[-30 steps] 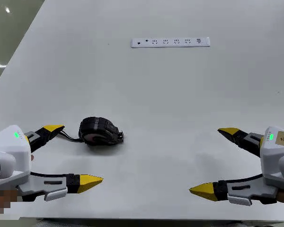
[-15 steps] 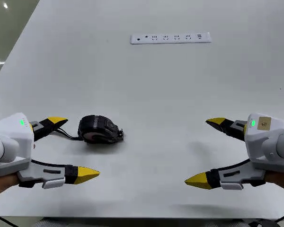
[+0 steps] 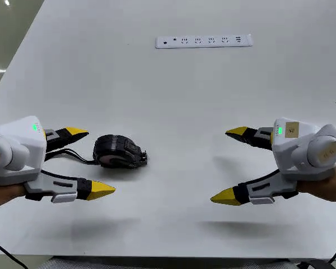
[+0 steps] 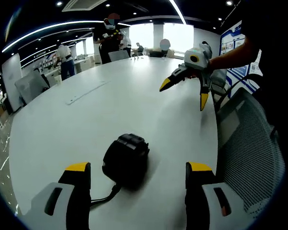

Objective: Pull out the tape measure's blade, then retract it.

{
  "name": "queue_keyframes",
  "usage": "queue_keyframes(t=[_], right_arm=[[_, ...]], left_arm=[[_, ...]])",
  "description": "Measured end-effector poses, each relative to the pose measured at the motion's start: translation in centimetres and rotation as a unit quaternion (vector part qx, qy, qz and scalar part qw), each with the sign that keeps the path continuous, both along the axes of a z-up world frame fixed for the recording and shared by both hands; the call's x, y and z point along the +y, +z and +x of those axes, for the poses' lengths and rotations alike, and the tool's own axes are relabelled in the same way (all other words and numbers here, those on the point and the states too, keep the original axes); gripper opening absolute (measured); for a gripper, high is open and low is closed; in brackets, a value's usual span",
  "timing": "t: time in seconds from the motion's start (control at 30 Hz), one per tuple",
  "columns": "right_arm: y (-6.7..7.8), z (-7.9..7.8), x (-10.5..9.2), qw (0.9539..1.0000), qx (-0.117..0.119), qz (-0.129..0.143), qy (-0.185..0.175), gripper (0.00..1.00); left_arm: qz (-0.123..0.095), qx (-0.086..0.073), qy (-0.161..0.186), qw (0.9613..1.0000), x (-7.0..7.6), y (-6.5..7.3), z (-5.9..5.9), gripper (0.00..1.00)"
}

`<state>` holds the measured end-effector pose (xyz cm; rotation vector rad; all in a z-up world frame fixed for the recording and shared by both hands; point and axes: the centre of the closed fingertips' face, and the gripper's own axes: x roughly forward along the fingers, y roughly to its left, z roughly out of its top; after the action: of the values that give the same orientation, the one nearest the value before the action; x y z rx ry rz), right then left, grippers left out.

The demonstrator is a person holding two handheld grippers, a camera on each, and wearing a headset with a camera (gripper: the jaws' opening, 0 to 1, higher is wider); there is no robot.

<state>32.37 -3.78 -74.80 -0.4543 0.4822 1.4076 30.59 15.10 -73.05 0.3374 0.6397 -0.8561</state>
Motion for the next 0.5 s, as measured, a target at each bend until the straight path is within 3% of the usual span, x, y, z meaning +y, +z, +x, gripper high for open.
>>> queue_keyframes(t=[0.5], right_arm=[[-1.0, 1.2, 3.2, 0.9979, -0.008, -0.007, 0.064, 0.64]], left_arm=[[0.040, 0.017, -0.051, 0.9978, 0.5, -1.5, 1.6, 0.66]])
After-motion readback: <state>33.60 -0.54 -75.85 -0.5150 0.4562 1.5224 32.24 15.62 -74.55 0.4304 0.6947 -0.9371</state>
